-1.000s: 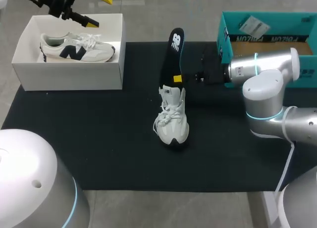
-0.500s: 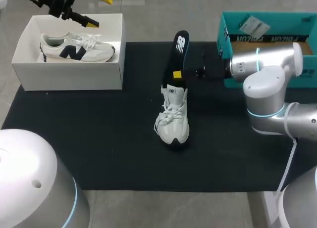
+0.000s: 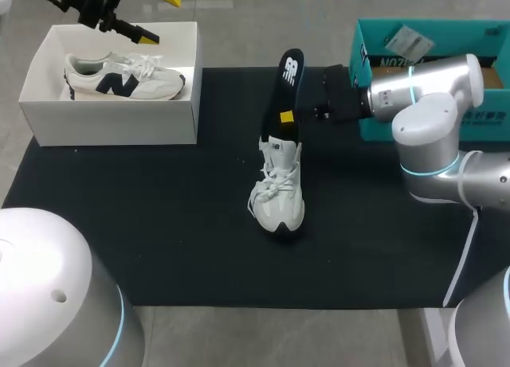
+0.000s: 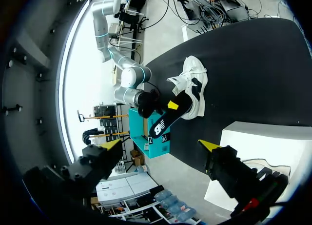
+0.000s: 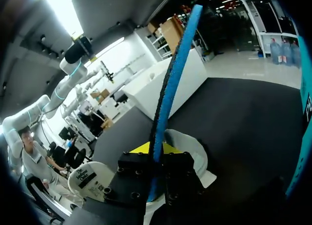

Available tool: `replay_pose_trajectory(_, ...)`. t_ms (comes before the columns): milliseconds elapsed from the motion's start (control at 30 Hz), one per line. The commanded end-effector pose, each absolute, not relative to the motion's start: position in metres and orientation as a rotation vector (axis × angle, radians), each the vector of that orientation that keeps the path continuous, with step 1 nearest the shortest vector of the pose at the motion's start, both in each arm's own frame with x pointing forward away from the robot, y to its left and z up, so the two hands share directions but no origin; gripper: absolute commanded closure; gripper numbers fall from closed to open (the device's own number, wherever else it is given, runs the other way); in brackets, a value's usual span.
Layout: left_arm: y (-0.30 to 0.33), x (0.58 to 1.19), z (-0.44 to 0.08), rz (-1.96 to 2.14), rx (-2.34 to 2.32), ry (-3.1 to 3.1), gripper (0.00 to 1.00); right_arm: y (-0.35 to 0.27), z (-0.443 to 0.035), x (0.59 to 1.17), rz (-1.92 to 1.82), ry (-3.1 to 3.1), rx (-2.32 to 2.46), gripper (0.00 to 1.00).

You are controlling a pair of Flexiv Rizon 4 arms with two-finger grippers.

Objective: Take the shoe out of the shoebox, open the shoe tongue, remove and reinsert the insole, then place the shoe into the shoebox

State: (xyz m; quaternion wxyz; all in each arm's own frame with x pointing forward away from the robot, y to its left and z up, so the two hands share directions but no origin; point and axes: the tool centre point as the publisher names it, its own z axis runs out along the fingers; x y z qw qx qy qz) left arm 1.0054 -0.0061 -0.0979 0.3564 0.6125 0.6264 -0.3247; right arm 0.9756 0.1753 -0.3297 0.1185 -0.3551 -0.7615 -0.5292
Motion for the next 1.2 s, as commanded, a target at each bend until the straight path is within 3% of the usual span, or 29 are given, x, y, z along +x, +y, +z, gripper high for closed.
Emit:
replay_pose_trajectory(33,-0.006,1.006,-0.098,-0.838,1.585,1.619,0.0,0.177,-0.33,0.967,-1.509,-2.233,-1.048,1.0)
replay_pose_trajectory(467,-0.006,1.006,-0.098,-0.838,1.585,1.619,0.0,0.183,-0.346,0.94,-1.379,-2.19,-1.052,1.0)
replay_pose_trajectory(500,-0.006,1.006,-0.098,-0.838,1.585,1.619,0.0,0.182,-0.346,0.941,-1.381,-2.193,-1.054,0.8)
replay_pose_trajectory(533,-0.006,1.006,-0.098,-0.838,1.585,1.619,0.0,0.182,-0.343,0.943,-1.392,-2.2,-1.058,0.54)
replay_pose_trajectory(567,-0.006,1.006,-0.098,-0.838,1.585,1.619,0.0,0.181,-0.34,0.946,-1.401,-2.212,-1.056,0.13)
replay_pose_trajectory(633,-0.006,1.006,-0.098,-0.838,1.585,1.619,0.0,0.179,-0.333,0.954,-1.42,-2.236,-1.049,0.02)
replay_pose_trajectory(667,-0.006,1.006,-0.098,-0.838,1.585,1.619,0.0,0.178,-0.329,0.958,-1.419,-2.252,-1.043,0.01)
replay_pose_trajectory(800,-0.006,1.006,-0.098,-0.838,1.585,1.619,0.0,0.174,-0.322,0.973,-1.425,-2.286,-1.026,0.18)
replay_pose_trajectory(900,-0.006,1.006,-0.098,-0.838,1.585,1.619,0.0,0.174,-0.32,0.98,-1.428,-2.301,-1.015,0.72)
replay_pose_trajectory(933,-0.006,1.006,-0.098,-0.838,1.585,1.619,0.0,0.174,-0.32,0.98,-1.428,-2.303,-1.013,1.0)
replay_pose_trajectory(1200,-0.006,1.006,-0.098,-0.838,1.585,1.619,0.0,0.178,-0.331,0.975,-1.394,-2.267,-1.042,1.0)
